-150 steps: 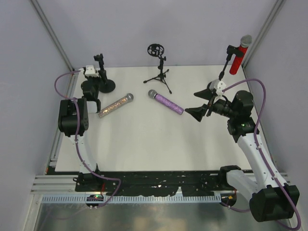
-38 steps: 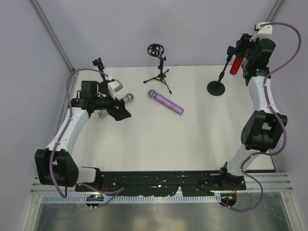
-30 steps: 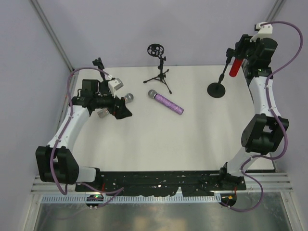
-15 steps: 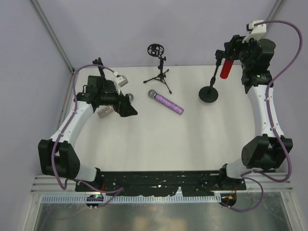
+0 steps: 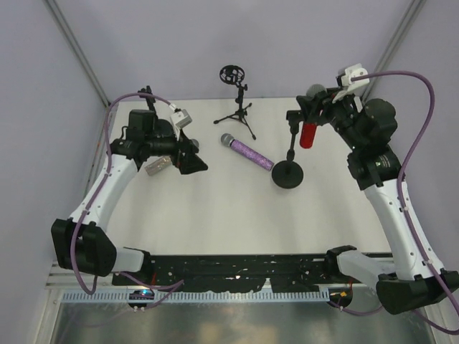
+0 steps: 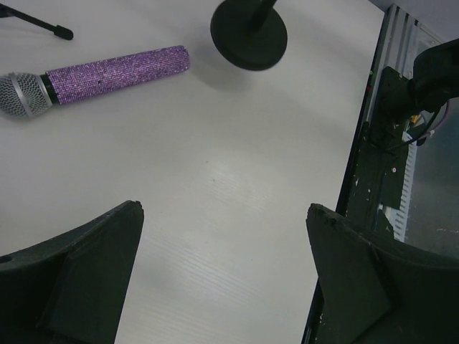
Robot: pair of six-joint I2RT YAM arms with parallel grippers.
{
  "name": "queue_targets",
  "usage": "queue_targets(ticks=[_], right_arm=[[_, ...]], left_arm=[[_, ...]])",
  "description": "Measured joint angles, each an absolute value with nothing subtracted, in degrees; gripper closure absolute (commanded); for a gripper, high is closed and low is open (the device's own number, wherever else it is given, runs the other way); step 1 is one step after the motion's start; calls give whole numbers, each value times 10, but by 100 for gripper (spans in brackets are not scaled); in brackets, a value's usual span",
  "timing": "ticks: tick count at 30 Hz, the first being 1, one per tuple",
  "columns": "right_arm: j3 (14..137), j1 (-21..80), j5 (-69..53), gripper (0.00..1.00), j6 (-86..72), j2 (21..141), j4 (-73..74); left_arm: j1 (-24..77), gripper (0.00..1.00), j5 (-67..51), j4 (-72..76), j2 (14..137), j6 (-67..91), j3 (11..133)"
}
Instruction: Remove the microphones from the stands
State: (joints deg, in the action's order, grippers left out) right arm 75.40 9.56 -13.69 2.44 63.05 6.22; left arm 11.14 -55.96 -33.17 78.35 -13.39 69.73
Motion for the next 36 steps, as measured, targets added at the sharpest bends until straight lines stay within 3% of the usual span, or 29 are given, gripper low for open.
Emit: queue_targets(ticks=[11,21,25,29,30,32,36], right_arm=[[730,294,-65,73,11,642,82],[724,334,-32,69,-15,732,42],[702,341,-26,51,-16,729,3],[677,345,-27,23,-12,718,-30],[674,346,-29,12,-13,715,-32],[671,347,-37,1,-4,710,-36],[670,348,-77,5,15,698,-43]], left_arm=[[111,0,-595,-316,715,-137,697],[112,0,-621,-248,686,-120,634],[114,0,-623,-230,686,-118,634],[119,0,-622,-227,690,-120,637],[121,0,-621,-228,695,-121,641],[123,0,-619,-230,707,-124,653],[127,0,-605,-230,733,-124,694]])
